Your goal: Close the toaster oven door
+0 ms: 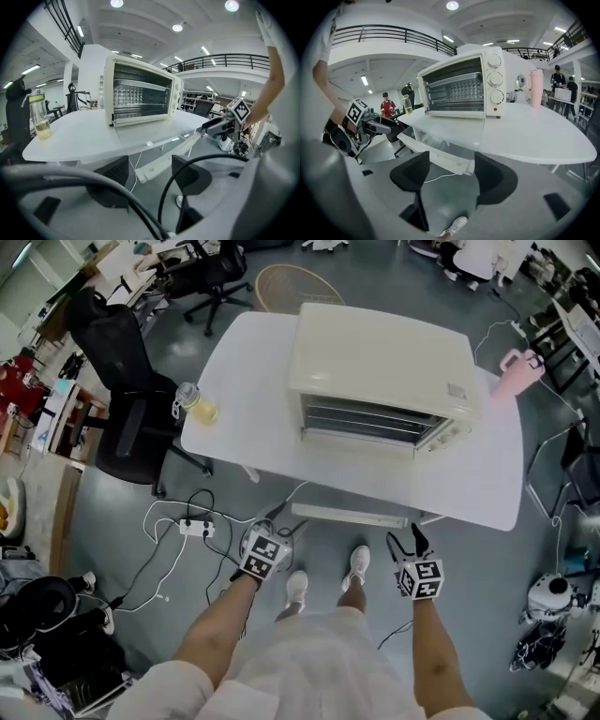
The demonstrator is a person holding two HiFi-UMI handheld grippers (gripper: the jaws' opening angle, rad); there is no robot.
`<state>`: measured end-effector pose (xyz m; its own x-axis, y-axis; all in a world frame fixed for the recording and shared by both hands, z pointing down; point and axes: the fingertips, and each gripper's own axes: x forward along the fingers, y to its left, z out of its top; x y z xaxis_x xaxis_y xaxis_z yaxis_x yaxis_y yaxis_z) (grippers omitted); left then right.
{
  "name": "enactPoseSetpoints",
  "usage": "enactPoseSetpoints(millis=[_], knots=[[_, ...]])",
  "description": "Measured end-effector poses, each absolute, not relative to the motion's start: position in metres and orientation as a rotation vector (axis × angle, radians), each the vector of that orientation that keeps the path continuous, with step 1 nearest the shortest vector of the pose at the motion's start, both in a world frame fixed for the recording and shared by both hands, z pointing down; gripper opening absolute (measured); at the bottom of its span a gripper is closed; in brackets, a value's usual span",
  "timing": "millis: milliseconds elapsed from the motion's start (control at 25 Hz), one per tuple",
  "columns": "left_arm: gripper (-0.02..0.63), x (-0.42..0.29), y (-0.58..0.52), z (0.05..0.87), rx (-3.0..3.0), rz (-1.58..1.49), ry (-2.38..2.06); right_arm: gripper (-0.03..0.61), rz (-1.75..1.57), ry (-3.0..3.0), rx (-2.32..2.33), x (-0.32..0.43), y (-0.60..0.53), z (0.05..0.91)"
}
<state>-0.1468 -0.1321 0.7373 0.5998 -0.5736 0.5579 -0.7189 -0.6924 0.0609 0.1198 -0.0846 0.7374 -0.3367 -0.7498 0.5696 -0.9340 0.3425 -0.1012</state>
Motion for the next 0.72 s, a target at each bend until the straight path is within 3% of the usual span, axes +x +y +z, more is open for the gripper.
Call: enactPoseSetpoints(millis=[720], knots=[[0.264,-0.143,-0.132,0.794,2.418,0.857,-1.009,0.304,0.696,-2.074,1.374,0.124,-0.088,0.798]])
